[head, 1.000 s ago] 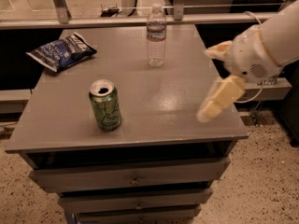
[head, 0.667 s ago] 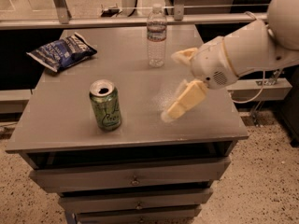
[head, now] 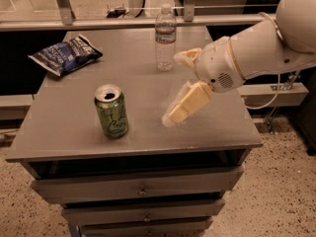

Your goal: Knock green can over

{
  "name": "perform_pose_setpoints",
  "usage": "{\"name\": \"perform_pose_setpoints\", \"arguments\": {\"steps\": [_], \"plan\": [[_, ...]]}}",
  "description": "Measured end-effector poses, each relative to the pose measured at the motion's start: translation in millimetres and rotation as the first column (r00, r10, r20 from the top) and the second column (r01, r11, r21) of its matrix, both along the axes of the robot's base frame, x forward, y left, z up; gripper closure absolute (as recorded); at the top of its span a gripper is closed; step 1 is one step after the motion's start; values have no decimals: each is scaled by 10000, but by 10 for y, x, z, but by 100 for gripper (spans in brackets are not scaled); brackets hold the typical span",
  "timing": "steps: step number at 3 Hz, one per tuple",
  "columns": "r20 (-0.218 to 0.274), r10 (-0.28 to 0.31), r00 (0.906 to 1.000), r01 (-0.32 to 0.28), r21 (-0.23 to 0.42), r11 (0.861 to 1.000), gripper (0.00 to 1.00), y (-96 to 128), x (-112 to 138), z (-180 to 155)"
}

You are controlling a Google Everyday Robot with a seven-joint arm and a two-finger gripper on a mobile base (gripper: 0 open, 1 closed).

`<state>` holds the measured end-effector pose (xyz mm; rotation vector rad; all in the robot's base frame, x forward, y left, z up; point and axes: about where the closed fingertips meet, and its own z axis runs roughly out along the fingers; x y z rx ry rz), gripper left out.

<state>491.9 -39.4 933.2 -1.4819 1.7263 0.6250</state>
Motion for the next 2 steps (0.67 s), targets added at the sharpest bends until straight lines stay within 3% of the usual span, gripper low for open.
{"name": "perform_pose_setpoints", "arguments": {"steps": [1, 2], "plan": [[104, 402, 9991, -410, 970, 9944, 0, 463, 46, -148], [117, 907, 9958, -913, 1828, 9789, 0, 961, 94, -309]]}}
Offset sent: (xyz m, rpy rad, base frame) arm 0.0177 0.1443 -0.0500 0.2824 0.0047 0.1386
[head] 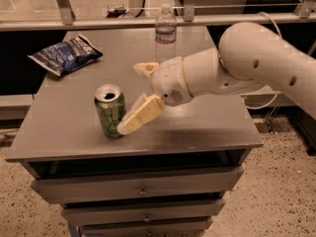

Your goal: Knock green can over

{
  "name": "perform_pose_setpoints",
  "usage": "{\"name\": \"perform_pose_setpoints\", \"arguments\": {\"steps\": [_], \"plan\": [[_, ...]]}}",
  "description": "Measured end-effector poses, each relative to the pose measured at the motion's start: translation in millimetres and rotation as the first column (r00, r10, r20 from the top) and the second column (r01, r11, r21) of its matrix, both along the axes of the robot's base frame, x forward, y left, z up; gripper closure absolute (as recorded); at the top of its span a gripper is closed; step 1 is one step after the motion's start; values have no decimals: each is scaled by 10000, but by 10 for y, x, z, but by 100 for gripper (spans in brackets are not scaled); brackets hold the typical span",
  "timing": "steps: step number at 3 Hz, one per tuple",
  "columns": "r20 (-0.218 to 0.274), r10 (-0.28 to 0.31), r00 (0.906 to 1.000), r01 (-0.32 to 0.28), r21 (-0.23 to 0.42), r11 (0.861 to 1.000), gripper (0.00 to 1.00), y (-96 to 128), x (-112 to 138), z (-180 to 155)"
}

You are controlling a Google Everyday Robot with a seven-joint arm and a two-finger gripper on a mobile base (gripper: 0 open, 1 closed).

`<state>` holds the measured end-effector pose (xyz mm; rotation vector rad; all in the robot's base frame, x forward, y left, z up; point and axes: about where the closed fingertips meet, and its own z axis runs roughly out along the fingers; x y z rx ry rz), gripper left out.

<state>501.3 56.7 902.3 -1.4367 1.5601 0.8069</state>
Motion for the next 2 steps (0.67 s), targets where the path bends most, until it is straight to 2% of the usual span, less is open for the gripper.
{"name": "perform_pose_setpoints", "arguments": {"steps": [1, 2], "plan": [[-356, 434, 9984, -409, 662, 9970, 3, 354, -64, -179], [-550, 490, 9973, -433, 995, 9941, 25, 436, -100, -244]]}}
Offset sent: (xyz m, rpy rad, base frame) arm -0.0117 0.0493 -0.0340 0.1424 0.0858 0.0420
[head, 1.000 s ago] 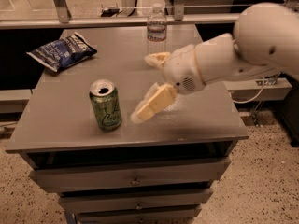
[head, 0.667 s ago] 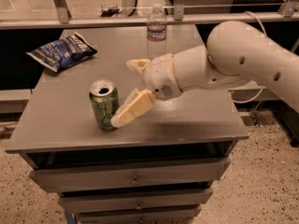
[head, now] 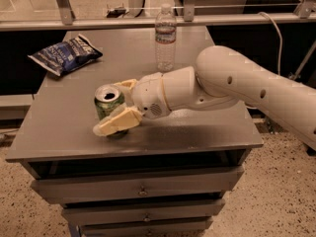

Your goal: Knock green can over

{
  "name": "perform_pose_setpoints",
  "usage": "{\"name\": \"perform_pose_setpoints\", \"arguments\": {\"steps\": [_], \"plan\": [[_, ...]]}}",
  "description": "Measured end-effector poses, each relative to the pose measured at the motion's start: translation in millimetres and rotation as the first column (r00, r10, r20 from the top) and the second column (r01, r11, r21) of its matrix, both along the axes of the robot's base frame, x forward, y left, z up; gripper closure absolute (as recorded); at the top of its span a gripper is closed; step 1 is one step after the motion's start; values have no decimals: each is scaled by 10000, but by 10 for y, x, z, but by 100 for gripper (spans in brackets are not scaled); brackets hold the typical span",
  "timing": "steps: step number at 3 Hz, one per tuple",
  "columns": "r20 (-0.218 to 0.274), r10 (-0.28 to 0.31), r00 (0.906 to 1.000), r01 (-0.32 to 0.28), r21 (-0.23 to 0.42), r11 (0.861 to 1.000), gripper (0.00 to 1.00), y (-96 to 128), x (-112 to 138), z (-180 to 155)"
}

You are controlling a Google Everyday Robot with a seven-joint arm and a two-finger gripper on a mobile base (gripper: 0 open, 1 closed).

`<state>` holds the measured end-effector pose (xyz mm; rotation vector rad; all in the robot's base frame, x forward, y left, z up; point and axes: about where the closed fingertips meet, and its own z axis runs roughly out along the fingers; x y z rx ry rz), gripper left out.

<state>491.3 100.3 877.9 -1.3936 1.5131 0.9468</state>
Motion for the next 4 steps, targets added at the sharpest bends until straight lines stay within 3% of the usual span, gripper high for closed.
{"name": "perform_pose_setpoints", "arguments": {"steps": [1, 2, 3, 4], "plan": [[-178, -128, 9998, 132, 260, 9996, 57, -4, -1, 46], [-17, -393, 9992, 393, -26, 9992, 87, -233, 54, 257], [242, -655, 9976, 676, -1017, 9925, 100, -575, 139, 546], [554, -409, 9976, 566, -3225, 9449, 100, -911, 235, 768]]}}
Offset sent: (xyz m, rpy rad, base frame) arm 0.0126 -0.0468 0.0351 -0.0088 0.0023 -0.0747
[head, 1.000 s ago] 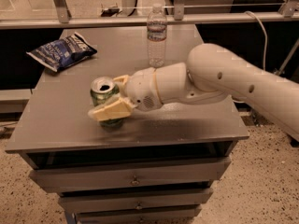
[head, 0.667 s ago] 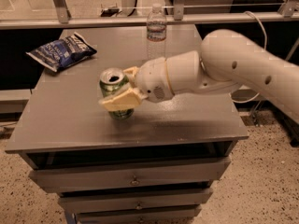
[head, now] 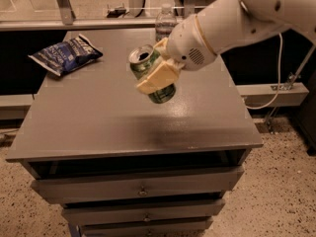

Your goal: Knock green can over

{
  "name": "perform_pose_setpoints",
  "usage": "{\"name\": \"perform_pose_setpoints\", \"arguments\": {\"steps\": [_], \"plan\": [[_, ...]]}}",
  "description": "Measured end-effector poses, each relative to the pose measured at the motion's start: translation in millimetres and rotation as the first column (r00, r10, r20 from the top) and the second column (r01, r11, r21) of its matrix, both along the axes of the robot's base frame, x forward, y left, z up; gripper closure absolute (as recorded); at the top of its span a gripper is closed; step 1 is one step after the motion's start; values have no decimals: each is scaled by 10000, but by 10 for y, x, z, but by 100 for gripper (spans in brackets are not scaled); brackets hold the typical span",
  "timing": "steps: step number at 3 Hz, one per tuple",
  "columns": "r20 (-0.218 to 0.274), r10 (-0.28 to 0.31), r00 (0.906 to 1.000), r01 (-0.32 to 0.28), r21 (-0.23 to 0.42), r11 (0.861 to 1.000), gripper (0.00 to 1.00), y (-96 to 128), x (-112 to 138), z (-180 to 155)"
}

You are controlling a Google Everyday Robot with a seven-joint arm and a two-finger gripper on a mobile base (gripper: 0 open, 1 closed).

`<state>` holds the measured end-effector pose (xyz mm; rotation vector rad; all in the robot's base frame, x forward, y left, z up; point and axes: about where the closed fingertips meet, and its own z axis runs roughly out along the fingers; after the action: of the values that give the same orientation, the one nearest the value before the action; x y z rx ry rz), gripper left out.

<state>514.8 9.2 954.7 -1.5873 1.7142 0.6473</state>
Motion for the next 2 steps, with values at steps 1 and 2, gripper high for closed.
{"name": "perform_pose_setpoints", "arguments": {"steps": [1, 2], "plan": [[-116, 549, 9984, -561, -1811, 9819, 100, -77, 49, -54], [-514, 856, 9950, -991, -3996, 9113, 100, -158, 176, -439]]}}
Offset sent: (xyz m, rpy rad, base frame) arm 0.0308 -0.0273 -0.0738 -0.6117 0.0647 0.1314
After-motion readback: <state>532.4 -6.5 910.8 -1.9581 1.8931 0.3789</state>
